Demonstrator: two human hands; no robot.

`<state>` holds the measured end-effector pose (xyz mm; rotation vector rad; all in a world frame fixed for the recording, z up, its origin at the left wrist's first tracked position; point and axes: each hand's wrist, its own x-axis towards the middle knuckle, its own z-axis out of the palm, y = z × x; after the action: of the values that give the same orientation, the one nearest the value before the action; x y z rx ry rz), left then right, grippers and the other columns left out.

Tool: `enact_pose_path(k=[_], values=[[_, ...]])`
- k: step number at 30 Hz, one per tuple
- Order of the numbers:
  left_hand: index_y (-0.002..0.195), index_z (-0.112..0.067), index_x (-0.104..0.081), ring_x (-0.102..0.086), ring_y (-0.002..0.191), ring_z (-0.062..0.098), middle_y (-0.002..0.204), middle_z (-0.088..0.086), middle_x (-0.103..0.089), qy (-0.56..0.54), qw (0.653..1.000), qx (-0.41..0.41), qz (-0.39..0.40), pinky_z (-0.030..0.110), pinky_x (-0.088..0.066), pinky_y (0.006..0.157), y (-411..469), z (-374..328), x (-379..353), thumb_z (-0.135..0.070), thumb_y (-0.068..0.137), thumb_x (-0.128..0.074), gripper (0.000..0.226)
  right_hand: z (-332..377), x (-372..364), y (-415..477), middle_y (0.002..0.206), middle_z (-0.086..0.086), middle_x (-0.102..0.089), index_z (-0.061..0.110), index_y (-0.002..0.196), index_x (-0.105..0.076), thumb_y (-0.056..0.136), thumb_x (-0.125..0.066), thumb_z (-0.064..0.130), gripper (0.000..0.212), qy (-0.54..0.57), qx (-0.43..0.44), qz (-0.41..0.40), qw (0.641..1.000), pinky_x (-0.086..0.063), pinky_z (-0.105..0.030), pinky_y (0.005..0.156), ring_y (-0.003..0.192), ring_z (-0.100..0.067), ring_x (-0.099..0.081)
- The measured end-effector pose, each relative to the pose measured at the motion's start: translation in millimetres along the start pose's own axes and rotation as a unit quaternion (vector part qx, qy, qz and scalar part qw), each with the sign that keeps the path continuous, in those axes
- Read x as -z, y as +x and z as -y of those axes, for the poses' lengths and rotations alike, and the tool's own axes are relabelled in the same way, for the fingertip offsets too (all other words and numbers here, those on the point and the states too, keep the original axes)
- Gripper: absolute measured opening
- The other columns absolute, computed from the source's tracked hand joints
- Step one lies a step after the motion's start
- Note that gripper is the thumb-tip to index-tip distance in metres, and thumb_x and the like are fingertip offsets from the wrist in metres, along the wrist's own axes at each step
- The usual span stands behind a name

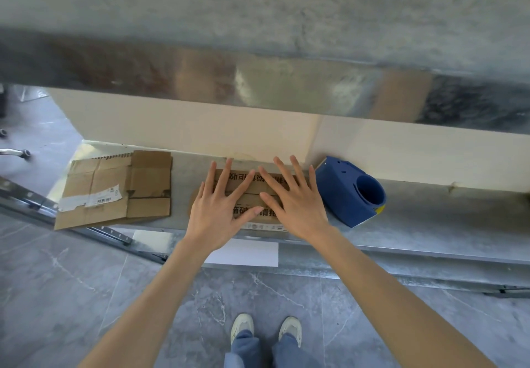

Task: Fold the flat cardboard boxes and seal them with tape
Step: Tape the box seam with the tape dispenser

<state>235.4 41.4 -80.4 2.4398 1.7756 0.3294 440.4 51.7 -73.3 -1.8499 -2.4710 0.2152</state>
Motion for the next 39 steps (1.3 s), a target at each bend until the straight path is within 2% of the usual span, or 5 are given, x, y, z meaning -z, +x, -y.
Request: enact_pose_path(k=[5,14,25,31,39], values=[[0.153,-0.05,-0.017,-0.001,0.152,0.034,0.167,0.004,-0.003,0.002,1.0,-0.015,0.01,0.054,-0.057,0.082,0,4,1,-0.084,0.088,-0.017,0.073,-2,-2,3,0.166,0.011,-0.002,0.055,0.15,0.002,0.093,0.0,0.069,0.059,0.069,-0.019,0.006,0.997,0.008,-0.052,0.121,0.152,-0.022,0.01],[0.158,-0.035,-0.01,0.002,0.153,0.021,0.165,-0.007,-0.011,-0.031,0.996,0.086,0.02,0.056,-0.022,0.119,6,-9,0,-0.079,0.089,-0.01,0.081,0,0,5,0.159,0.014,-0.028,0.051,0.151,-0.021,0.088,-0.013,0.076,0.069,0.137,-0.046,-0.008,0.989,-0.007,-0.051,0.122,0.15,-0.019,-0.011],[0.149,-0.033,-0.036,-0.007,0.152,0.018,0.154,-0.008,-0.034,-0.079,0.989,0.126,0.011,0.051,-0.015,0.122,19,-11,-1,-0.062,0.096,-0.035,0.06,2,-3,4,0.157,0.012,-0.035,0.033,0.153,-0.031,0.1,-0.04,0.057,0.059,0.249,-0.103,-0.076,0.96,-0.022,-0.038,0.12,0.148,-0.012,-0.018],[0.143,-0.033,-0.044,-0.012,0.151,0.016,0.15,-0.011,-0.04,-0.095,0.986,0.136,-0.017,0.05,-0.025,0.118,19,-13,0,-0.055,0.099,-0.04,0.05,1,-4,3,0.152,0.011,-0.041,0.033,0.151,-0.035,0.102,-0.045,0.048,0.053,0.259,-0.101,-0.087,0.957,-0.03,-0.034,0.113,0.146,-0.011,-0.022],[0.137,-0.036,-0.05,-0.024,0.147,0.005,0.148,-0.017,-0.044,-0.179,0.972,0.139,-0.06,0.04,-0.055,0.08,14,-9,4,-0.05,0.098,-0.049,0.041,-2,-2,1,0.149,0.006,-0.045,0.029,0.146,-0.043,0.1,-0.056,0.031,0.048,0.365,-0.086,-0.102,0.922,-0.031,-0.041,0.116,0.143,-0.015,-0.03]])
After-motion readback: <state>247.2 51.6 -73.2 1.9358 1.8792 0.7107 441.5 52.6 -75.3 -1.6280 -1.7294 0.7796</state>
